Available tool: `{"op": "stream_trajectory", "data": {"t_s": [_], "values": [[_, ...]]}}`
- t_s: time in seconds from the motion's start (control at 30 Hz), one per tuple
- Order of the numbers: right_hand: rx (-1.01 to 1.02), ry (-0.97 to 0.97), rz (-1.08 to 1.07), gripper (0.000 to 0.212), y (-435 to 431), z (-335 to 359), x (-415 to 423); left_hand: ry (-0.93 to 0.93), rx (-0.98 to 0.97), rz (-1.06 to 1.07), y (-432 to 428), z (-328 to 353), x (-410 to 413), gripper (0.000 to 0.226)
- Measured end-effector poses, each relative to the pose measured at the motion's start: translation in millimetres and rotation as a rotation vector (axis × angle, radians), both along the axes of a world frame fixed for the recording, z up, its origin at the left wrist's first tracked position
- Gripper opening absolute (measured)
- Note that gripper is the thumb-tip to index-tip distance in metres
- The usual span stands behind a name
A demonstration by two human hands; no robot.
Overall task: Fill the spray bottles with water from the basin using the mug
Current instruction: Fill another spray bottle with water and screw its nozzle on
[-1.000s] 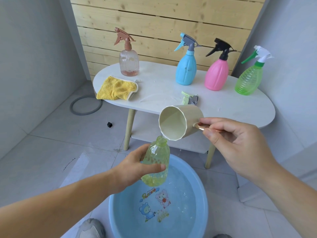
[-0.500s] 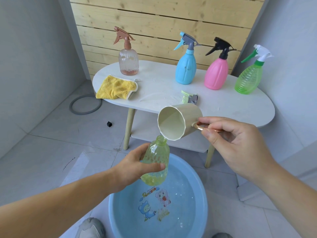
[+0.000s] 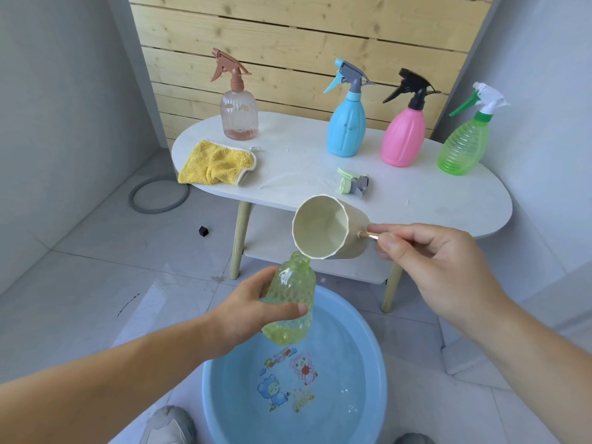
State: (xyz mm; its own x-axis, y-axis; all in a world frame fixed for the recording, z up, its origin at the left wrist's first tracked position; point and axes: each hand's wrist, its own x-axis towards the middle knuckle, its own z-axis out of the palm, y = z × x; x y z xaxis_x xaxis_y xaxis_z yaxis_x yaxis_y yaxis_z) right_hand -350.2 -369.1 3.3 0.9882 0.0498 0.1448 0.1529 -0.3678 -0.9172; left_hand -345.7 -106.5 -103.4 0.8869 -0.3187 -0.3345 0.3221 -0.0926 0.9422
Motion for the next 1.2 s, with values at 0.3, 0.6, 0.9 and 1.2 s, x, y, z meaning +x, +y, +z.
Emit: {"op": "stream_trajectory", "data": {"t_s": [0.3, 0.6, 0.9, 1.2], "values": [[-0.056, 0.139, -0.053, 0.014, -12, -28, 12, -0.004, 0.002, 0.016, 4, -2, 1, 0.065], [-0.363, 0.127, -0.001, 0.013, -10, -70, 11, -0.014, -0.005, 0.021, 9, -3, 4, 0.064], [-0.765, -0.143, 0.177, 0.015, -9, -77, 6, -0.016, -0.005, 0.026, 8, -3, 6, 0.070], [-0.986, -0.511, 0.268, 0.015, -13, -72, 10, -0.014, 0.009, 0.023, 8, 0, 7, 0.073]]}}
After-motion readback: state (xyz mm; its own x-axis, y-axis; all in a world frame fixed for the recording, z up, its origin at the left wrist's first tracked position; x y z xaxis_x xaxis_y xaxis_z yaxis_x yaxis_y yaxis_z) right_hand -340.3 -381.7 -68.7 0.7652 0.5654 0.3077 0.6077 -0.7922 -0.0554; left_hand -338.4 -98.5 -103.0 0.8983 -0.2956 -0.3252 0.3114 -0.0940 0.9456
